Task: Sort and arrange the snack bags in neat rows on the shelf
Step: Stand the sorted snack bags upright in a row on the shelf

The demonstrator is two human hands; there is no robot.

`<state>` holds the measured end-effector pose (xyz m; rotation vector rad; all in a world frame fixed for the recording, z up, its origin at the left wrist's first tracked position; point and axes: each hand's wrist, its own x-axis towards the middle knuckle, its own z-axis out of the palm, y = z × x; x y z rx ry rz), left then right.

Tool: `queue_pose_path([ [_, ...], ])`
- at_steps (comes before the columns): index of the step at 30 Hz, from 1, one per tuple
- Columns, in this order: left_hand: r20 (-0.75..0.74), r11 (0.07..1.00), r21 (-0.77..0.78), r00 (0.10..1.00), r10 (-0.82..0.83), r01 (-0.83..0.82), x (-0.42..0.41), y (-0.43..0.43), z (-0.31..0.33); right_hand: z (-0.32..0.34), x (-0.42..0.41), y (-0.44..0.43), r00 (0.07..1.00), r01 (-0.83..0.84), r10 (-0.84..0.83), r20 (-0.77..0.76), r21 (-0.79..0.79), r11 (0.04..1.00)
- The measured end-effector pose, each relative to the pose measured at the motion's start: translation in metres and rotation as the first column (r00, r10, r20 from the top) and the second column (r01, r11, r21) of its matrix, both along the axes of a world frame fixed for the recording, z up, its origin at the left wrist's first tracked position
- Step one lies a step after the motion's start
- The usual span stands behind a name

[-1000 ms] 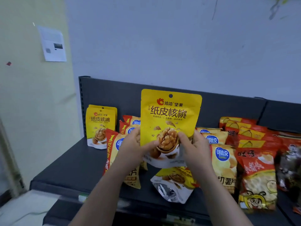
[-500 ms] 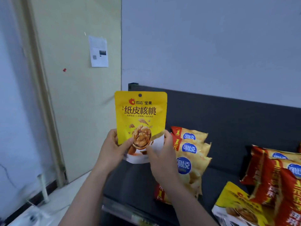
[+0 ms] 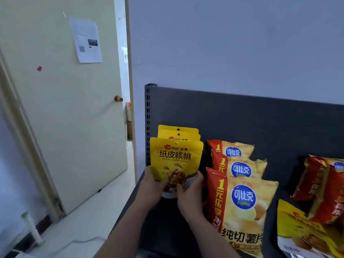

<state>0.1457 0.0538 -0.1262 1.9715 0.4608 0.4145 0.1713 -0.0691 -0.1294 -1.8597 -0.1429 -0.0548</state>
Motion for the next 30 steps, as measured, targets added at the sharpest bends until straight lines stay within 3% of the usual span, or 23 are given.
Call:
queue_pose_path([
  [11, 0.011, 0.998, -0.002, 0.998, -0.067, 0.067, 0.014, 0.011, -0.036, -0.015, 0.001, 0.0, 0.999, 0.001, -0.005, -0.046, -0.082, 0.997],
  [16, -0.045, 0.966, 0.259, 0.999, 0.017, -0.005, -0.006, 0.008, -0.019, 0.001, -0.019, -0.011, 0.996, -0.064, 0.08, 0.05, -0.255, 0.965],
  [21, -0.103, 0.776, 0.631, 0.993, 0.057, 0.02, -0.048, -0.01, 0.01, 0.018, -0.044, -0.025, 0.961, -0.146, 0.223, 0.165, -0.382, 0.913],
  [27, 0.029, 0.722, 0.691, 0.999, 0.032, -0.044, -0.09, -0.052, 0.031, 0.042, -0.072, -0.071, 0.879, -0.146, 0.342, 0.331, -0.497, 0.855],
  [30, 0.028, 0.707, 0.706, 0.999, 0.036, -0.045, -0.103, -0.086, 0.044, 0.051, -0.084, -0.106, 0.838, -0.085, 0.353, 0.417, -0.538, 0.839],
])
